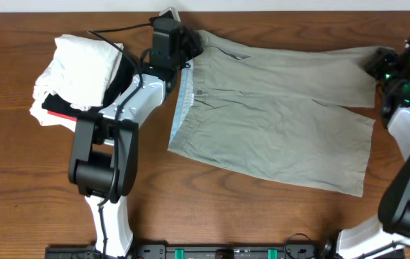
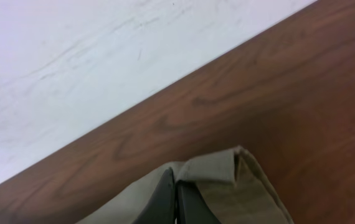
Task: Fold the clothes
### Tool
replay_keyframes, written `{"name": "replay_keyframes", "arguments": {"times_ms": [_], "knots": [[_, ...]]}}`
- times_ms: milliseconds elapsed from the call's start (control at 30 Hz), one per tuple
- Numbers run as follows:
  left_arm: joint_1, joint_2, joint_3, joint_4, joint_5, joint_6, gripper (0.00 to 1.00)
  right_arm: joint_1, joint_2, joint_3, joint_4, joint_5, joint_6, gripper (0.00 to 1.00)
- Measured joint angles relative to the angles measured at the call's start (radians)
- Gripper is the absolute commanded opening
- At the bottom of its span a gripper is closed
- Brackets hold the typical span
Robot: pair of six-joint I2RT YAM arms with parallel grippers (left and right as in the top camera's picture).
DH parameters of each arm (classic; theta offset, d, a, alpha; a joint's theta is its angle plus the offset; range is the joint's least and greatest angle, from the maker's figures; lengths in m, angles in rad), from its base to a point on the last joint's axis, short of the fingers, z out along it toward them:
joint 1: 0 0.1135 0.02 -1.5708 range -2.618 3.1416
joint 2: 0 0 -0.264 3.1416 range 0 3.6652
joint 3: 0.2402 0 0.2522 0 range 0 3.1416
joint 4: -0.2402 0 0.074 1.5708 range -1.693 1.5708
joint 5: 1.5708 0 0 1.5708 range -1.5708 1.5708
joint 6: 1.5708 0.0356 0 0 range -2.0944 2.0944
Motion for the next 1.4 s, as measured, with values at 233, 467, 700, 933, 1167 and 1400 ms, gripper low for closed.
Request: {"name": "replay_keyframes", "arguments": {"times_ms": [233, 467, 700, 933, 1167, 1400], "knots": [[0.002, 0.027, 0.0, 0.062, -0.026, 0.003, 0.36, 0.027, 0.142, 0.003, 0.215, 0.061, 0.0, 0.14], [0.004, 0.027, 0.029, 0.08, -0.006, 0.017, 0.87, 0.04, 0.22, 0.003, 0.319, 0.095, -0.006, 0.92], [0.004, 0.027, 0.307, -0.419, 0.046, 0.174, 0.87, 0.038, 0.22, 0.161, 0.082, 0.01, -0.038, 0.99], [0.009, 0.027, 0.597, -0.932, -0.01, 0.276, 0.87, 0.038, 0.22, 0.501, -0.622, -0.11, -0.144, 0.99], [0.025, 0.027, 0.672, -1.315, -0.03, 0.302, 0.88, 0.037, 0.22, 0.686, -1.211, -0.103, -0.282, 0.8], [0.026, 0.027, 0.671, -1.477, -0.034, 0.344, 0.59, 0.037, 0.22, 0.68, -1.403, -0.083, -0.319, 0.01]]}}
